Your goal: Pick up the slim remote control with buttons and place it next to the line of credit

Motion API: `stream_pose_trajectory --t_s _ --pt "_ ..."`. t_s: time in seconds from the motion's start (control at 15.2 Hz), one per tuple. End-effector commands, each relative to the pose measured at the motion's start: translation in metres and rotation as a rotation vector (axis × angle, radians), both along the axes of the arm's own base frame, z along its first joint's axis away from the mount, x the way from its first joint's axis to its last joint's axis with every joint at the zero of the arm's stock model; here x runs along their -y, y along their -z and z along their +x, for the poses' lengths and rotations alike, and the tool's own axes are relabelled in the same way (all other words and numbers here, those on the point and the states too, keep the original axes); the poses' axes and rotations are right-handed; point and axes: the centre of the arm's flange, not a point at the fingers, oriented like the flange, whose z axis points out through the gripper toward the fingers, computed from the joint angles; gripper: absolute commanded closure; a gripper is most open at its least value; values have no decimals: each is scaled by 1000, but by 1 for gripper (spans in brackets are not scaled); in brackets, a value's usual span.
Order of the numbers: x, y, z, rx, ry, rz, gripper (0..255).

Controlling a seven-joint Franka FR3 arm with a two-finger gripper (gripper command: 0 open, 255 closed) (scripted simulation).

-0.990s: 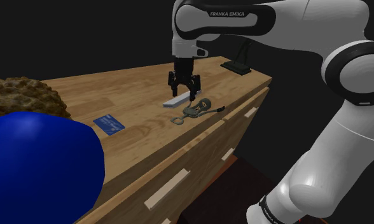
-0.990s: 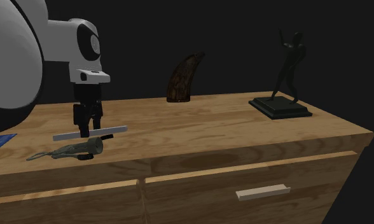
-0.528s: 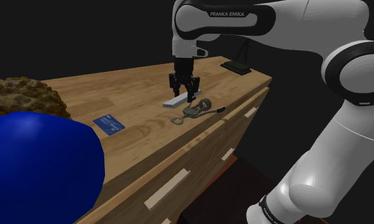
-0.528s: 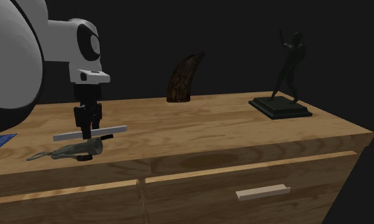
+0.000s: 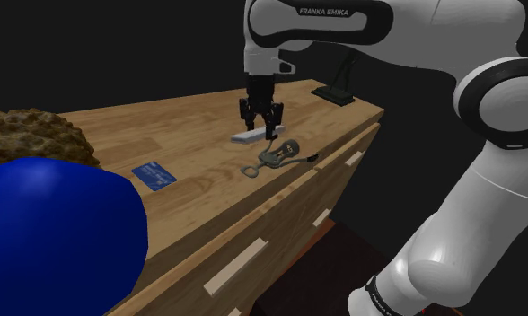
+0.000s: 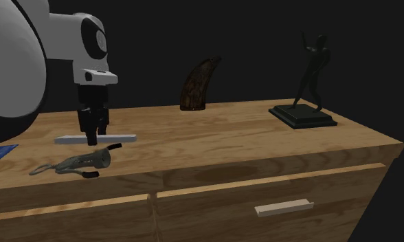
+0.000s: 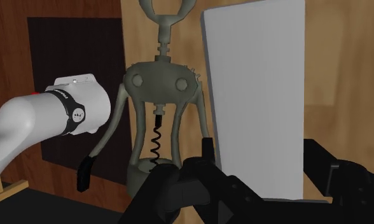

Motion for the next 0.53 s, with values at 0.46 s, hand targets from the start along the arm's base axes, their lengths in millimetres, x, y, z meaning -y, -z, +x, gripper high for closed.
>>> stream_pose_trajectory --t_s 0.46 --pt "0 -47 0 0 0 0 255"
